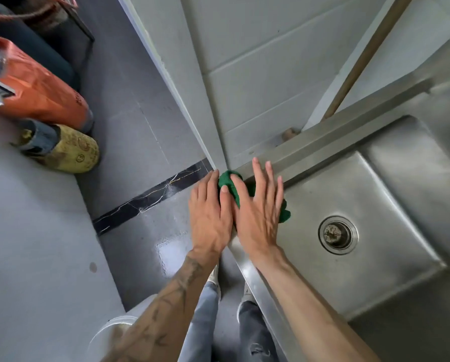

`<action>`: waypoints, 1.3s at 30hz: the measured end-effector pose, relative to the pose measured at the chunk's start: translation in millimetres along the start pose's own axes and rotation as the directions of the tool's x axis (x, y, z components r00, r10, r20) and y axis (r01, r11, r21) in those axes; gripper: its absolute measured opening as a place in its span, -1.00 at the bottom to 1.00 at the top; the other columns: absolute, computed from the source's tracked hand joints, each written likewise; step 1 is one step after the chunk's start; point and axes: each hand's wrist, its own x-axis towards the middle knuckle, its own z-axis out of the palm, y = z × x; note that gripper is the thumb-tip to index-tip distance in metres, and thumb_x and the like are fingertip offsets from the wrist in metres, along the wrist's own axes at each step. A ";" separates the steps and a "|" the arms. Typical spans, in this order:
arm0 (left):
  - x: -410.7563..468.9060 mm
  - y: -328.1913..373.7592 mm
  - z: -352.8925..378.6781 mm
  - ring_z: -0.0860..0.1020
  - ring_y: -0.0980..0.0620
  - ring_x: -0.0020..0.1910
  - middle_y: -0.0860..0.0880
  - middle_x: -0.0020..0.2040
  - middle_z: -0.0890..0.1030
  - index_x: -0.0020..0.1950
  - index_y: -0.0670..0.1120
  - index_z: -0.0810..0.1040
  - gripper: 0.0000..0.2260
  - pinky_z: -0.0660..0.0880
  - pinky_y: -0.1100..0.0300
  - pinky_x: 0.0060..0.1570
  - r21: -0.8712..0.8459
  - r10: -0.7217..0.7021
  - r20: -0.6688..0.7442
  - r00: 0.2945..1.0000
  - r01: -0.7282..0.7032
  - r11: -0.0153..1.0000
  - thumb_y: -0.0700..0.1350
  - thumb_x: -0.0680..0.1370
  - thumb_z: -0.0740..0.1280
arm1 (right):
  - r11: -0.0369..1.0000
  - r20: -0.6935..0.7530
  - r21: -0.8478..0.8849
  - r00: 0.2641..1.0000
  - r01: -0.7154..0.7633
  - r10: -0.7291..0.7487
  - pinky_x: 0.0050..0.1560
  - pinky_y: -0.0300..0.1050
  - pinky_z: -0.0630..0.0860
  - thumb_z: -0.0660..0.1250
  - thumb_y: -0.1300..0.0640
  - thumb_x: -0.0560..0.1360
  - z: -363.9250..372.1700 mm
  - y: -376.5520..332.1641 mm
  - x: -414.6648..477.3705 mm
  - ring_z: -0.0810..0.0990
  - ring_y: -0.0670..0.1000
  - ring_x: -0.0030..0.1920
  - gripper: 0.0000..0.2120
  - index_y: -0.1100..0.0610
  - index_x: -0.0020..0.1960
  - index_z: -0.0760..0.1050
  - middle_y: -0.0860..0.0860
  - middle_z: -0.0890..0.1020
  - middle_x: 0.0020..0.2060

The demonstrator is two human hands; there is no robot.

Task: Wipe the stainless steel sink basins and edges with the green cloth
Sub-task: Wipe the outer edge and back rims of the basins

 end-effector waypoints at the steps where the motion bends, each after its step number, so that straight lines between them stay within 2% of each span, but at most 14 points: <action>1: -2.4 0.3 4.8 0.41 -0.16 0.52 -0.15 0.53 0.48 0.56 -0.21 0.42 -0.44 0.26 -0.06 0.55 0.052 0.006 -0.016 1.000 -0.006 0.999 0.09 0.77 -0.10 | 0.999 -0.017 -0.024 0.999 0.030 -0.030 0.61 0.31 0.13 0.26 -0.08 0.69 -0.6 10.1 3.2 0.21 0.25 0.63 -0.68 -0.01 0.38 0.56 0.16 0.33 0.59; 4: -7.0 13.3 18.0 0.33 -0.20 0.59 -0.16 0.56 0.44 0.57 -0.20 0.41 -0.48 0.15 -0.02 0.63 0.129 -0.090 -0.114 0.989 0.104 0.986 0.07 0.76 -0.01 | 0.990 -0.153 -0.009 0.979 -0.140 0.137 0.59 0.34 0.14 0.24 -0.10 0.71 -5.6 49.2 33.5 0.23 0.29 0.61 -0.65 0.07 0.35 0.56 0.19 0.37 0.55; 7: -6.1 25.8 26.9 0.34 -0.22 0.59 -0.16 0.53 0.48 0.52 -0.18 0.47 -0.54 0.23 -0.10 0.59 0.183 -0.144 -0.190 0.971 0.179 0.967 0.04 0.74 0.07 | 0.953 -0.194 0.064 0.933 -0.295 0.302 0.54 0.34 0.22 0.21 -0.07 0.73 -11.2 58.4 61.6 0.23 0.30 0.61 -0.65 0.12 0.35 0.55 0.18 0.39 0.54; 11: -5.3 25.4 28.7 0.36 -0.26 0.56 -0.20 0.52 0.49 0.49 -0.19 0.48 -0.54 0.31 -0.18 0.54 0.232 -0.160 -0.197 0.967 0.205 0.951 0.02 0.72 0.06 | 0.997 -0.057 0.080 0.998 -0.014 0.018 0.59 0.21 0.15 0.17 -0.06 0.73 -5.4 25.2 28.3 0.29 0.20 0.60 -0.66 0.07 0.37 0.56 0.07 0.46 0.52; 13: -7.0 27.5 30.0 0.34 -0.29 0.58 -0.22 0.55 0.46 0.52 -0.20 0.44 -0.52 0.31 -0.20 0.54 0.279 -0.164 -0.182 0.970 0.210 0.937 0.03 0.71 0.05 | 0.987 0.011 0.089 0.991 0.134 -0.136 0.61 0.20 0.13 0.19 -0.09 0.71 -5.2 28.1 22.1 0.32 0.17 0.59 -0.65 0.02 0.36 0.59 0.05 0.48 0.52; 15: -6.5 35.3 30.5 0.29 -0.28 0.62 -0.22 0.58 0.42 0.54 -0.19 0.43 -0.49 0.26 -0.20 0.58 0.291 -0.200 -0.182 0.963 0.247 0.925 0.07 0.71 0.04 | 0.980 0.003 0.039 0.980 0.196 -0.197 0.62 0.23 0.11 0.22 -0.13 0.69 -9.5 47.4 39.8 0.32 0.17 0.59 -0.64 -0.01 0.36 0.60 0.07 0.47 0.52; 17: -3.9 43.6 31.5 0.26 -0.27 0.63 -0.23 0.60 0.39 0.53 -0.18 0.43 -0.44 0.22 -0.20 0.60 0.288 -0.238 -0.195 0.951 0.288 0.913 0.15 0.70 0.06 | 0.992 -0.036 -0.008 0.991 0.128 -0.129 0.63 0.26 0.08 0.24 -0.14 0.68 -14.4 69.4 62.0 0.29 0.19 0.61 -0.64 -0.01 0.35 0.60 0.09 0.45 0.54; 21: -3.7 46.0 31.8 0.24 -0.25 0.64 -0.22 0.61 0.36 0.55 -0.17 0.39 -0.38 0.23 -0.18 0.60 0.292 -0.236 -0.176 0.956 0.279 0.915 0.24 0.67 0.08 | 0.983 -0.131 0.039 0.974 -0.181 0.185 0.61 0.28 0.08 0.24 -0.11 0.69 -12.9 59.3 77.3 0.26 0.17 0.62 -0.67 0.00 0.34 0.61 0.06 0.44 0.53; 24: -4.1 43.8 30.6 0.21 -0.24 0.65 -0.22 0.63 0.33 0.56 -0.16 0.36 -0.39 0.21 -0.18 0.61 0.277 -0.263 -0.155 0.952 0.298 0.914 0.23 0.66 0.09 | 0.997 -0.077 0.061 0.995 -0.054 0.059 0.62 0.26 0.09 0.27 -0.08 0.68 -7.0 34.1 56.4 0.28 0.16 0.62 -0.68 0.00 0.35 0.60 0.06 0.46 0.52; 27: -4.2 45.8 30.8 0.22 -0.27 0.63 -0.25 0.62 0.32 0.54 -0.19 0.35 -0.39 0.20 -0.19 0.60 0.285 -0.264 -0.137 0.955 0.293 0.913 0.22 0.66 0.11 | 0.992 -0.019 0.044 0.993 0.120 -0.119 0.63 0.22 0.08 0.28 -0.10 0.67 -13.3 65.8 62.0 0.31 0.17 0.60 -0.66 0.02 0.35 0.61 0.09 0.48 0.50; 30: -2.9 46.4 29.9 0.24 -0.31 0.60 -0.27 0.60 0.34 0.52 -0.19 0.37 -0.39 0.24 -0.22 0.57 0.283 -0.257 -0.144 0.956 0.289 0.915 0.22 0.65 0.17 | 0.998 -0.085 0.003 0.995 -0.059 0.059 0.64 0.22 0.07 0.25 -0.12 0.67 -23.5 123.0 103.6 0.29 0.17 0.60 -0.64 0.02 0.35 0.61 0.08 0.48 0.50; 34: -1.9 48.9 29.4 0.24 -0.31 0.60 -0.27 0.58 0.35 0.52 -0.18 0.37 -0.39 0.23 -0.22 0.55 0.261 -0.272 -0.140 0.952 0.300 0.918 0.22 0.63 0.20 | 0.944 -0.171 0.046 0.928 -0.327 0.330 0.61 0.29 0.11 0.19 -0.15 0.67 -35.5 160.0 149.2 0.25 0.17 0.62 -0.61 0.02 0.33 0.61 0.06 0.49 0.48; 36: -1.9 48.7 28.9 0.25 -0.31 0.59 -0.27 0.57 0.35 0.51 -0.20 0.37 -0.38 0.24 -0.24 0.53 0.263 -0.279 -0.139 0.950 0.307 0.915 0.22 0.63 0.20 | 0.940 -0.181 0.053 0.923 -0.336 0.340 0.62 0.25 0.08 0.19 -0.13 0.68 -30.9 142.4 142.1 0.25 0.15 0.62 -0.63 0.01 0.34 0.60 0.05 0.49 0.49; 39: -2.4 47.4 29.8 0.23 -0.30 0.60 -0.26 0.58 0.33 0.52 -0.18 0.36 -0.36 0.24 -0.28 0.52 0.256 -0.295 -0.127 0.947 0.319 0.912 0.25 0.61 0.18 | 0.990 -0.107 0.043 0.985 -0.131 0.135 0.63 0.19 0.08 0.22 -0.10 0.69 -25.0 128.0 117.7 0.27 0.16 0.61 -0.65 0.03 0.35 0.60 0.06 0.49 0.48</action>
